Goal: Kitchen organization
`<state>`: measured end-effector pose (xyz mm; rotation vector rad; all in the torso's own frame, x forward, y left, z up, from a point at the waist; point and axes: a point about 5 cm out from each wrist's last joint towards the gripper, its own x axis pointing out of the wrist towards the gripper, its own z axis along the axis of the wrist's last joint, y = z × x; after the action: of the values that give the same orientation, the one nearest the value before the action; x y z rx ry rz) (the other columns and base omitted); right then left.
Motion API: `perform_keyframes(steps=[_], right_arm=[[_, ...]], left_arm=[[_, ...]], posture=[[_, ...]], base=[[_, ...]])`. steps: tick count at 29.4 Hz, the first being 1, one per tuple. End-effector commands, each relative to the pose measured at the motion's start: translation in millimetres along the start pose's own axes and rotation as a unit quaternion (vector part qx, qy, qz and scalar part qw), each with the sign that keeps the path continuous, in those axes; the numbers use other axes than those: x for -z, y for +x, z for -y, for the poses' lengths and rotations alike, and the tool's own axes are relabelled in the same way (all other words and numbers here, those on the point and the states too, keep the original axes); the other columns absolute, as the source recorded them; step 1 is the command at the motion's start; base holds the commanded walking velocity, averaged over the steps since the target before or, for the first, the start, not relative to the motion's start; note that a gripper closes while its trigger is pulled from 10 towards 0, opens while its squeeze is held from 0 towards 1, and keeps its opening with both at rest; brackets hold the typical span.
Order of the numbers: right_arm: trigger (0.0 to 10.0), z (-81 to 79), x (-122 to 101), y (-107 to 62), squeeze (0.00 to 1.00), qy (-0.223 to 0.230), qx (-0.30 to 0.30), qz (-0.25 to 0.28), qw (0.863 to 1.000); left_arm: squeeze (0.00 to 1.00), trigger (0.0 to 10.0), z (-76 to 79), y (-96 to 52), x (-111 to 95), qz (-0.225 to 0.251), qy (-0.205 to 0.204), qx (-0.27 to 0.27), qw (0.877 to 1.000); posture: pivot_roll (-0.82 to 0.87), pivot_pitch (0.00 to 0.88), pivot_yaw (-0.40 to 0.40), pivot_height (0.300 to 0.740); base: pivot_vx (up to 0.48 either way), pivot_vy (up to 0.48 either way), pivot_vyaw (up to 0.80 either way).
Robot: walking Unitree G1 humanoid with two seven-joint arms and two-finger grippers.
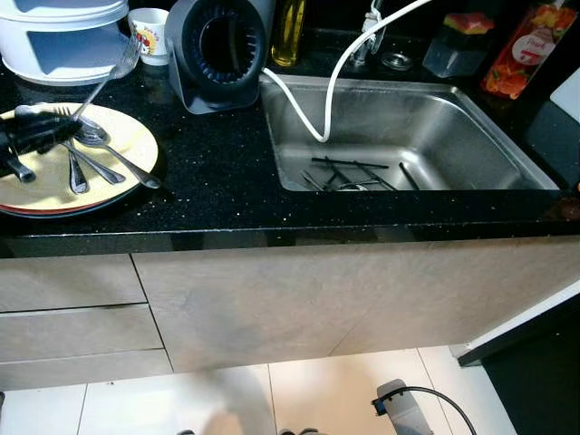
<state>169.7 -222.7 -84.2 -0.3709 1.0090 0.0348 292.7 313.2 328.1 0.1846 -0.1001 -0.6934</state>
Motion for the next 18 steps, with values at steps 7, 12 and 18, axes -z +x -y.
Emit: perform_keyframes(steps=[7,12,18], right_arm=[[10.0,52.1,-23,-1.8,0.00,0.235,0.091,0.076,0.965],[10.0,79.2,-37,-6.5,0.00,0.320,0.100,0.138,0.932],[10.0,107.4,-55,-15.1,0.00,0.415,0.060,0.235,0.877]], left_arm=[[0.00,0.0,38.0,8.7,-1,0.099,-0.010,0.123,0.987],[0.00,0.0,64.4,19.7,6,0.126,-0.028,0.180,0.975],[0.00,0.0,84.8,34.0,14,0.157,-0.057,0.209,0.964]], posture=[[0.14,0.121,-0.082,0.740],[0.13,0.117,-0.081,0.740],[0.12,0.113,-0.081,0.740]], base=[[0.000,0.000,0.00],[0.000,0.000,0.00],[0.000,0.000,0.00]])
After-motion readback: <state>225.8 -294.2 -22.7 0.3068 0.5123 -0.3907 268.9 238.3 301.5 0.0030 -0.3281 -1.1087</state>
